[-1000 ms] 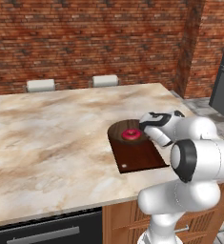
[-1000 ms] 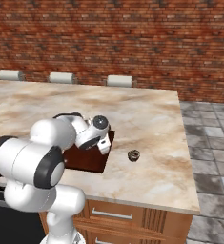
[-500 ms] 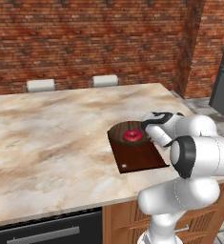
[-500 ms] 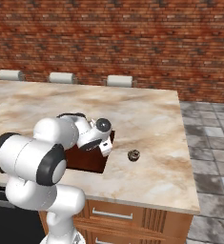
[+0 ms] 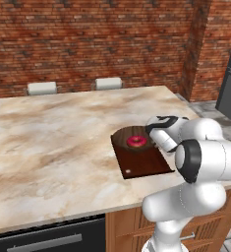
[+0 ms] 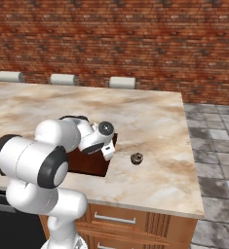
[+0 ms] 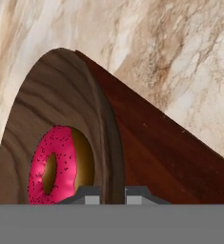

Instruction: Place the bowl with donut and the cupcake onto the tray.

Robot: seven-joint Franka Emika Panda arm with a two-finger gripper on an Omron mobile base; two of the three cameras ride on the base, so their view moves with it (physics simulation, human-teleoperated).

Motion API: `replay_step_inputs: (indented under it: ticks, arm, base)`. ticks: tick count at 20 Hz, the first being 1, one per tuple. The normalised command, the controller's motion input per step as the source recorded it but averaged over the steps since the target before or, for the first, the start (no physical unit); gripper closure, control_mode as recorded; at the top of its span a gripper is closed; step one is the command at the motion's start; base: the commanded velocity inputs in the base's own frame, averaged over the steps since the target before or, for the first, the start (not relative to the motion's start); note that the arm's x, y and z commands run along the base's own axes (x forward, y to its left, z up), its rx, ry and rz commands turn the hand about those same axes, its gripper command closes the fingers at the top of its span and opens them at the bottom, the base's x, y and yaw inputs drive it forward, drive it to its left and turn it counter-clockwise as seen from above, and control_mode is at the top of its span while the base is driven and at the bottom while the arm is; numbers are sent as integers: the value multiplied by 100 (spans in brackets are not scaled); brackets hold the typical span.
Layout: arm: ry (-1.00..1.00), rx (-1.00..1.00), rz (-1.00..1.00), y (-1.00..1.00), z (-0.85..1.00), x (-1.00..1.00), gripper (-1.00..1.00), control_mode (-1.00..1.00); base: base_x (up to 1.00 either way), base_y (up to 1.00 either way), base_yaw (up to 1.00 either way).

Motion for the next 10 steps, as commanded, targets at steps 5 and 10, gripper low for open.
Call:
replay_step_inputs:
  ticks: [5, 10]
  arm:
    - [0, 0, 0, 0, -12, 0, 100, -100]
    - [0, 0, 0, 0, -5, 0, 100, -100]
  base:
    - [0, 0, 0]
    - [0, 0, 0]
